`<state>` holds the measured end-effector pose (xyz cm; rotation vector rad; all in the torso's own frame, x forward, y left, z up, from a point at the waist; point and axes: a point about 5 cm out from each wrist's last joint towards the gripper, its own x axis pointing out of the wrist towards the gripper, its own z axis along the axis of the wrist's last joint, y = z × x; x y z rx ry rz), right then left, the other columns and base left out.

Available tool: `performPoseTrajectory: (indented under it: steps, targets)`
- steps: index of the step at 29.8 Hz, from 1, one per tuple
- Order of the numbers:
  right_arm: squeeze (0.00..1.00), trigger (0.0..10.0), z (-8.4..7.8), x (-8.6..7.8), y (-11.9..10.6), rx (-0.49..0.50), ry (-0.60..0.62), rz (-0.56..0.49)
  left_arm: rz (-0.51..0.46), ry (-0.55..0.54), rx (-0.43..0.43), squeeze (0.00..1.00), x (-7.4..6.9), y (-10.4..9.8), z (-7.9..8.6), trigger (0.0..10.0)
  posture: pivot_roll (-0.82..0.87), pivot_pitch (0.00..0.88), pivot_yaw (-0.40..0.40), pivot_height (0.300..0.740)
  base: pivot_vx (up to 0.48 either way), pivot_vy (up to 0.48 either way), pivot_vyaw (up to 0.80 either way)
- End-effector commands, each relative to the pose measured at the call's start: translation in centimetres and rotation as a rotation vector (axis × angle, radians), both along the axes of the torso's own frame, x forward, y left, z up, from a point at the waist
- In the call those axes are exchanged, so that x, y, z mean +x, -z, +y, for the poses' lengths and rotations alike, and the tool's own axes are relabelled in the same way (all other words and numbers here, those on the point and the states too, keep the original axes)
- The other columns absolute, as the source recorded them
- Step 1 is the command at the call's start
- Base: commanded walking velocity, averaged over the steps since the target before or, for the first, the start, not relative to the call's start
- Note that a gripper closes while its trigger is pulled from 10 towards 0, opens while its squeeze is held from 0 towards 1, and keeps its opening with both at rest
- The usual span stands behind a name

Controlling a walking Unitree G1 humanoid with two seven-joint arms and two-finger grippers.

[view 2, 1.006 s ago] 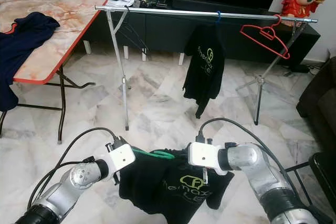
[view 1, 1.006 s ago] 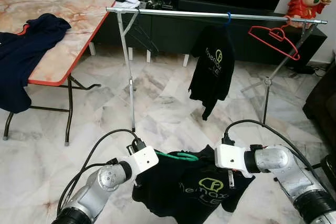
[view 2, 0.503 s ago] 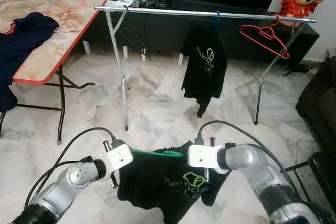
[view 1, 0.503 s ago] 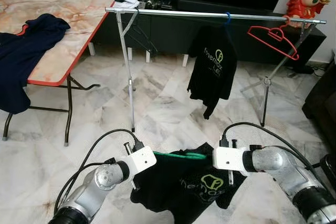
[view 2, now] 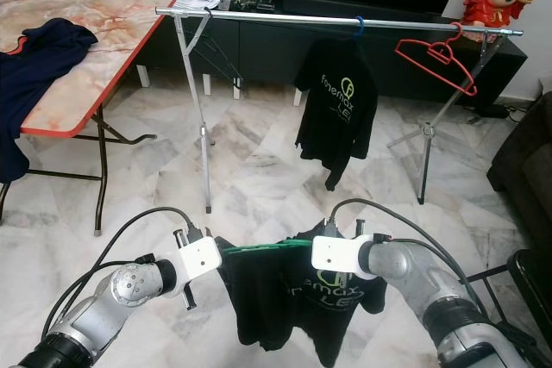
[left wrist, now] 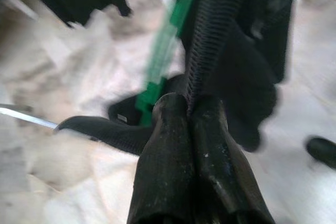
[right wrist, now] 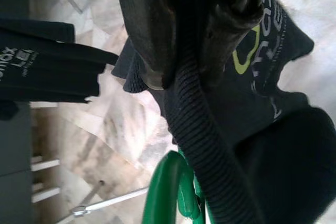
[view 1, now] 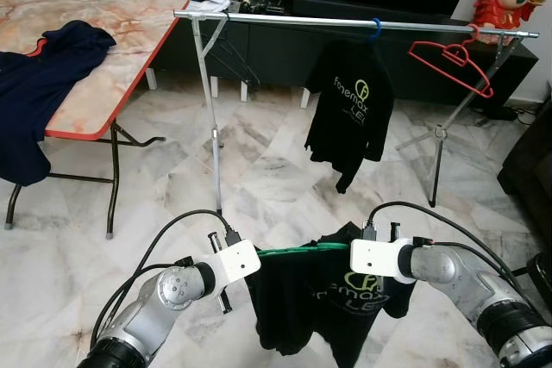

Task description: Hang hanger

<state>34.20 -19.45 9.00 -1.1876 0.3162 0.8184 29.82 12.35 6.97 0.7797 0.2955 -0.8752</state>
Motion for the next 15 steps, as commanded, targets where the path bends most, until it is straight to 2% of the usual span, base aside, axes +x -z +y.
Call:
performPoseTrajectory:
  steps: [1, 3, 5, 12, 15]
  targets:
    - [0.00, 10.0, -2.9, 0.9, -1.5, 0.035, 0.167, -0.062, 0.157, -0.049, 0.205, 0.00, -1.5, 2.8, 3.7, 0.0, 0.03, 0.109, -0.119, 0.740, 0.000, 0.000, 0.00]
    - [0.00, 10.0, -2.4, 1.0, -1.9, 0.152, 0.187, -0.044, 0.205, -0.032, 0.248, 0.00, -2.1, 3.5, 3.9, 0.0, 0.03, 0.108, -0.119, 0.740, 0.000, 0.000, 0.00]
    - [0.00, 10.0, -2.1, 1.0, -2.1, 0.216, 0.190, -0.031, 0.261, -0.015, 0.267, 0.00, -2.8, 4.1, 3.9, 0.0, 0.03, 0.108, -0.119, 0.740, 0.000, 0.000, 0.00]
    - [0.00, 10.0, -2.0, 1.1, -2.4, 0.321, 0.205, -0.010, 0.455, 0.106, 0.252, 0.00, -5.4, 4.7, 3.0, 0.0, 0.03, 0.109, -0.120, 0.740, 0.000, 0.000, 0.00]
    - [0.00, 10.0, -1.9, 1.2, -2.5, 0.339, 0.207, -0.003, 0.482, 0.111, 0.209, 0.00, -5.7, 4.6, 2.7, 0.0, 0.03, 0.108, -0.120, 0.740, 0.000, 0.000, 0.00]
